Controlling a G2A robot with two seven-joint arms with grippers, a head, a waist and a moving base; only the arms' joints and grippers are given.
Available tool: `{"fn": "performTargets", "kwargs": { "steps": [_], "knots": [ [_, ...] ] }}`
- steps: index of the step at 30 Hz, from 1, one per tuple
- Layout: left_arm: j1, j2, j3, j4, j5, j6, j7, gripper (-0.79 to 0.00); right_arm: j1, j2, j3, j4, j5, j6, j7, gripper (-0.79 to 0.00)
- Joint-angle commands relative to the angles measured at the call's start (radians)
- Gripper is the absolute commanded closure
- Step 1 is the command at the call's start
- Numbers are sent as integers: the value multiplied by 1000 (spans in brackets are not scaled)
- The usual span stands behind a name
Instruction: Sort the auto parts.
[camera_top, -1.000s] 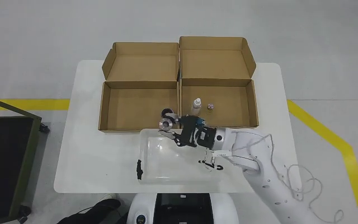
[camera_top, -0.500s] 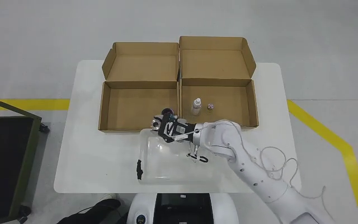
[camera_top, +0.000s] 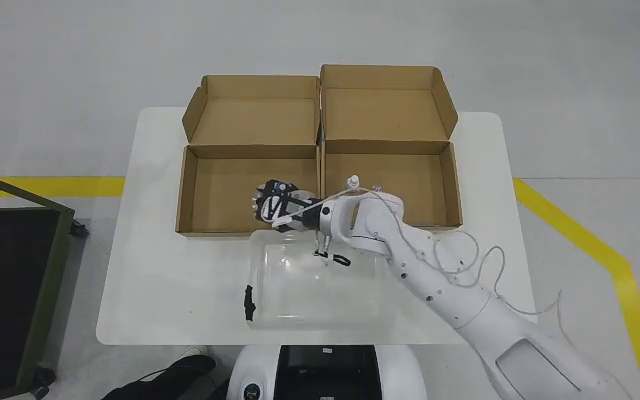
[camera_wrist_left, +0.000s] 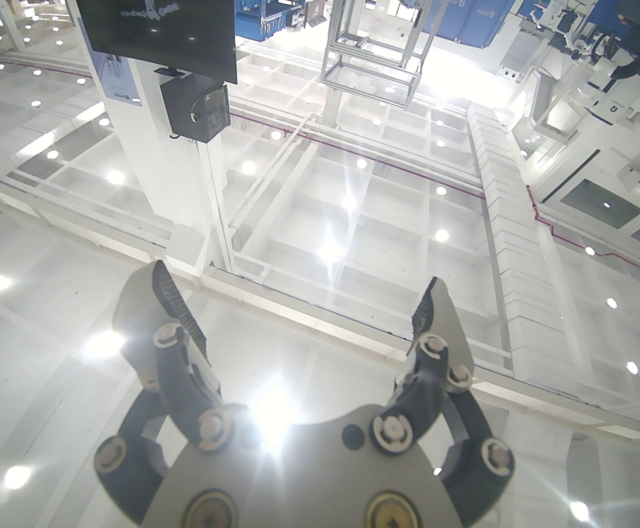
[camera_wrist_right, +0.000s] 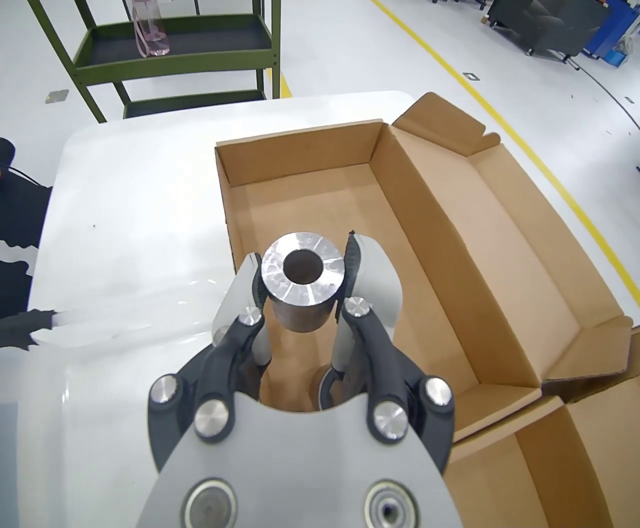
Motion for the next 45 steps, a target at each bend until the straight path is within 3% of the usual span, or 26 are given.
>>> {"fn": "performTargets", "kwargs": {
  "steps": [1, 17, 21, 28, 38, 45],
  "knots": [
    [0, 0, 0, 0, 0, 0, 0, -785, 25, -14, -21, 35, -5, 12, 5, 0],
    [0, 0, 0, 0, 0, 0, 0, -785, 141, -111, -119, 264, 0, 17, 58, 0],
    [0, 0, 0, 0, 0, 0, 0, -785, 153, -128, -128, 301, -2, 12, 64, -68],
    [0, 0, 0, 0, 0, 0, 0, -785, 169, -151, -137, 345, -18, 4, 74, -265],
    [0, 0, 0, 0, 0, 0, 0, -785, 179, -168, -120, 363, -32, -5, 75, -292],
    [0, 0, 0, 0, 0, 0, 0, -785, 153, -151, -58, 276, -34, -10, 53, -326]
  ]
}}
